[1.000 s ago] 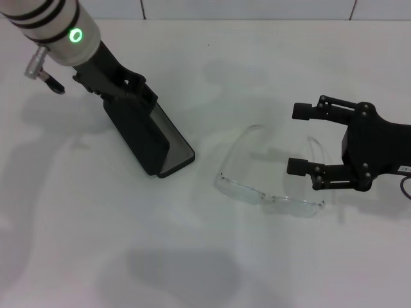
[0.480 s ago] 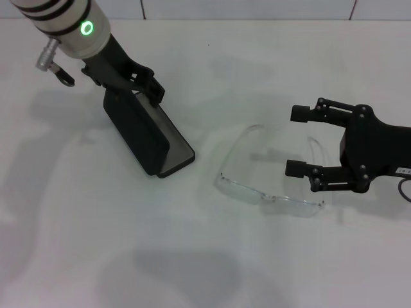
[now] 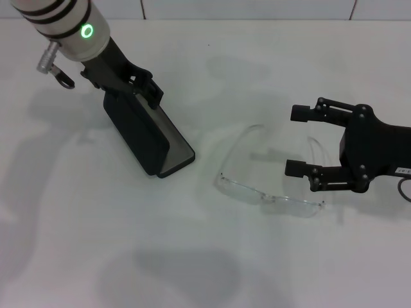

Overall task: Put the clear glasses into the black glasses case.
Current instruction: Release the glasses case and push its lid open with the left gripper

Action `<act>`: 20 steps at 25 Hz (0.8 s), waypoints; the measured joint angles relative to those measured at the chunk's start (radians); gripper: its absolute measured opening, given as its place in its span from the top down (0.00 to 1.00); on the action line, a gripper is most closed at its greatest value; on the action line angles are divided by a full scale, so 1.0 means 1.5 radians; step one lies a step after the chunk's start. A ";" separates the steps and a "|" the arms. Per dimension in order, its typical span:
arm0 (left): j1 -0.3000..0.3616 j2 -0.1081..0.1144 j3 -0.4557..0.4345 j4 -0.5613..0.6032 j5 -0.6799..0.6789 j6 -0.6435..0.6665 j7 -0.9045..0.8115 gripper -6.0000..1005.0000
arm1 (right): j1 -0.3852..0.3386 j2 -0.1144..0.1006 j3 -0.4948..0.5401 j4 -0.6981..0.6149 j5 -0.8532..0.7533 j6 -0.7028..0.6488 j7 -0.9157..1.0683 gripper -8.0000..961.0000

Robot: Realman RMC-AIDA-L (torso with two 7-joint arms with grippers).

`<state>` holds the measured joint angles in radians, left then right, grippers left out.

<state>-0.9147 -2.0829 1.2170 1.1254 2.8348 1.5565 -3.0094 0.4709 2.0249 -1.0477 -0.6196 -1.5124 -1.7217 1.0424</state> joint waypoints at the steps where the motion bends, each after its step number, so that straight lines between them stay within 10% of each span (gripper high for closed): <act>1: 0.000 0.000 0.000 0.000 0.000 -0.002 0.000 0.29 | 0.000 0.000 0.000 0.000 0.000 0.000 0.000 0.12; 20: 0.000 0.010 0.001 -0.058 0.000 -0.047 0.000 0.31 | 0.004 0.000 0.002 0.017 0.000 0.000 -0.013 0.12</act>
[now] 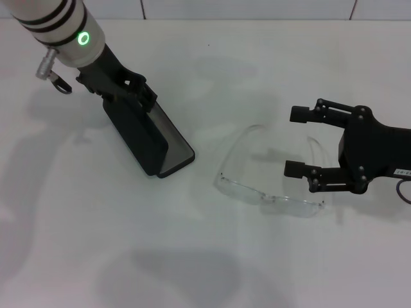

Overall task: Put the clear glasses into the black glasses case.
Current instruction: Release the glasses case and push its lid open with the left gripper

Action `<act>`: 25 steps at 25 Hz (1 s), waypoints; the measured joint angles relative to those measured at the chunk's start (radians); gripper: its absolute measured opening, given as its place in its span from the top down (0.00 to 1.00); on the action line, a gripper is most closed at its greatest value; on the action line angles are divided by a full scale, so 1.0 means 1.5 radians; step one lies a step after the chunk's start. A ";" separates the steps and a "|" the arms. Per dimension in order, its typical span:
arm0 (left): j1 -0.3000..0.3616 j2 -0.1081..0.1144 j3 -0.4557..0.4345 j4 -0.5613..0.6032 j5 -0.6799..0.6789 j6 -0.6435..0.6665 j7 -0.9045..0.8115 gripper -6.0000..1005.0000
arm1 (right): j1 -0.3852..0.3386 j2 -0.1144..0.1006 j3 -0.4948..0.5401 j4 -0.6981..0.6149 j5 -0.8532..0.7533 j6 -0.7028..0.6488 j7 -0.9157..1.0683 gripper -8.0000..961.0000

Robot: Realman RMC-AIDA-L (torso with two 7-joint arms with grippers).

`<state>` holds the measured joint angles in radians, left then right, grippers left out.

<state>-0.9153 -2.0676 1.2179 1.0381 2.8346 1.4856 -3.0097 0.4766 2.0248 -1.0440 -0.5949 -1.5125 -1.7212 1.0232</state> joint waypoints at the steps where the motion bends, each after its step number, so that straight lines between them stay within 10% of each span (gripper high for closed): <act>1: 0.001 0.000 0.000 -0.001 0.000 0.000 0.000 0.31 | 0.000 0.000 -0.001 0.000 0.000 0.000 -0.001 0.12; 20: -0.002 0.002 0.015 -0.001 0.000 -0.001 0.012 0.32 | 0.001 0.000 0.001 0.000 0.007 0.001 -0.006 0.12; 25: -0.002 0.006 0.016 -0.004 0.000 0.001 0.012 0.53 | 0.001 0.000 0.002 0.000 0.007 0.001 -0.007 0.12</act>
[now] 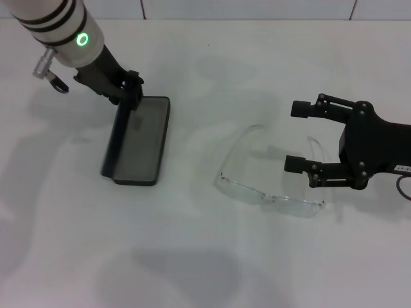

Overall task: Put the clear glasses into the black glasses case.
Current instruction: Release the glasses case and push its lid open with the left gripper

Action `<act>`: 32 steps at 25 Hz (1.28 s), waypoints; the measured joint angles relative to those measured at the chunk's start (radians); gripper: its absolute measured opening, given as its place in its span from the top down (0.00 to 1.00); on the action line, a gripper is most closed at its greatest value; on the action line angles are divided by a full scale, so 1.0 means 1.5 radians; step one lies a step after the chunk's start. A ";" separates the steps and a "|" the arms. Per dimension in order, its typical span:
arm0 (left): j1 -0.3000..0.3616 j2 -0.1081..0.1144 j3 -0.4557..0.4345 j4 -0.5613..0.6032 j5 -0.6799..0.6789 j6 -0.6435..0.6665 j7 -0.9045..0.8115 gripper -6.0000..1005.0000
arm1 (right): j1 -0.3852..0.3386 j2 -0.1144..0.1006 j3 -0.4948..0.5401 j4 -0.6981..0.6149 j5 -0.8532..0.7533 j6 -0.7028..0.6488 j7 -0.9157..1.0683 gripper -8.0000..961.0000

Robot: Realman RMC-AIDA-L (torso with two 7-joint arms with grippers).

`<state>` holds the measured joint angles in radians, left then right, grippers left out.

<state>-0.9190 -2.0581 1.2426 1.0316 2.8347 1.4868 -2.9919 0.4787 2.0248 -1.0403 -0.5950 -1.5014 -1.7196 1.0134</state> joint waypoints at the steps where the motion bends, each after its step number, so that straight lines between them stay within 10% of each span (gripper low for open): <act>1: 0.000 0.001 0.000 0.000 0.000 0.000 0.000 0.55 | 0.000 0.000 0.000 0.000 0.000 0.000 0.000 0.12; 11: 0.000 0.003 0.057 -0.011 -0.001 -0.001 0.000 0.77 | 0.000 0.000 0.000 0.002 0.001 0.001 -0.004 0.12; 25: 0.004 0.002 0.058 0.007 0.000 -0.001 0.001 0.48 | -0.003 -0.001 0.000 0.008 0.010 -0.001 -0.008 0.12; 32: 0.009 0.004 0.067 0.007 0.000 -0.003 0.012 0.54 | -0.001 -0.001 0.001 0.008 0.010 -0.002 -0.008 0.12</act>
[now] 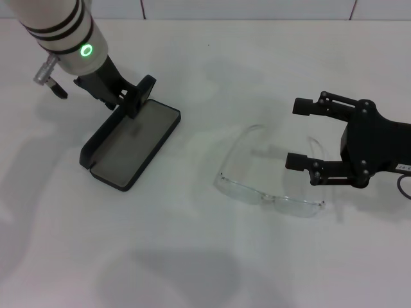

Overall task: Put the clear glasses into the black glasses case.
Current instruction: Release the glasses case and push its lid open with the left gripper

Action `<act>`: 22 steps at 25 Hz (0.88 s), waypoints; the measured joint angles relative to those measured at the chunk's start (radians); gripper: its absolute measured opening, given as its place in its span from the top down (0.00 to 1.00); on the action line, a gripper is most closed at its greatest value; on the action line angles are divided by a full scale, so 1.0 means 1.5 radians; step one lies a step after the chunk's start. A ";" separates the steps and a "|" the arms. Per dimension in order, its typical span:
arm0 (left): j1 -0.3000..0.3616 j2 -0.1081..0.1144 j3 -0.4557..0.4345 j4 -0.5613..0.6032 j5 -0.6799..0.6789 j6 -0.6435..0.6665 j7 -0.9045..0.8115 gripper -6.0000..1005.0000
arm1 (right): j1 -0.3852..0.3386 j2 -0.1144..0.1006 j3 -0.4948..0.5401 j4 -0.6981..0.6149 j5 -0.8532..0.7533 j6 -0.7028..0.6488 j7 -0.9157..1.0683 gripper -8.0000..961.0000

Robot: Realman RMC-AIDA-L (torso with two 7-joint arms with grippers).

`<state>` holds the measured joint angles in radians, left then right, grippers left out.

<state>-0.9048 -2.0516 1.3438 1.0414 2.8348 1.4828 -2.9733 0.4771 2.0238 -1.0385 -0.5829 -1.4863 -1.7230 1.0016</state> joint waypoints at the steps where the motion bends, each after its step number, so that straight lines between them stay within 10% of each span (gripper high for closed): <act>1: 0.001 0.000 0.000 0.000 0.000 -0.001 0.006 0.57 | 0.000 0.000 0.000 0.000 0.000 0.000 0.000 0.12; 12: 0.017 -0.009 0.020 0.025 0.001 -0.010 0.100 0.72 | -0.014 -0.003 0.001 0.000 0.034 0.000 -0.008 0.12; 22: 0.091 -0.025 0.075 0.196 -0.010 -0.101 0.339 0.78 | -0.028 -0.003 0.002 0.001 0.052 -0.004 -0.019 0.12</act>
<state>-0.7683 -2.0886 1.4560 1.3357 2.8192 1.3306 -2.4651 0.4347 2.0187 -1.0354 -0.5814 -1.4082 -1.7296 0.9729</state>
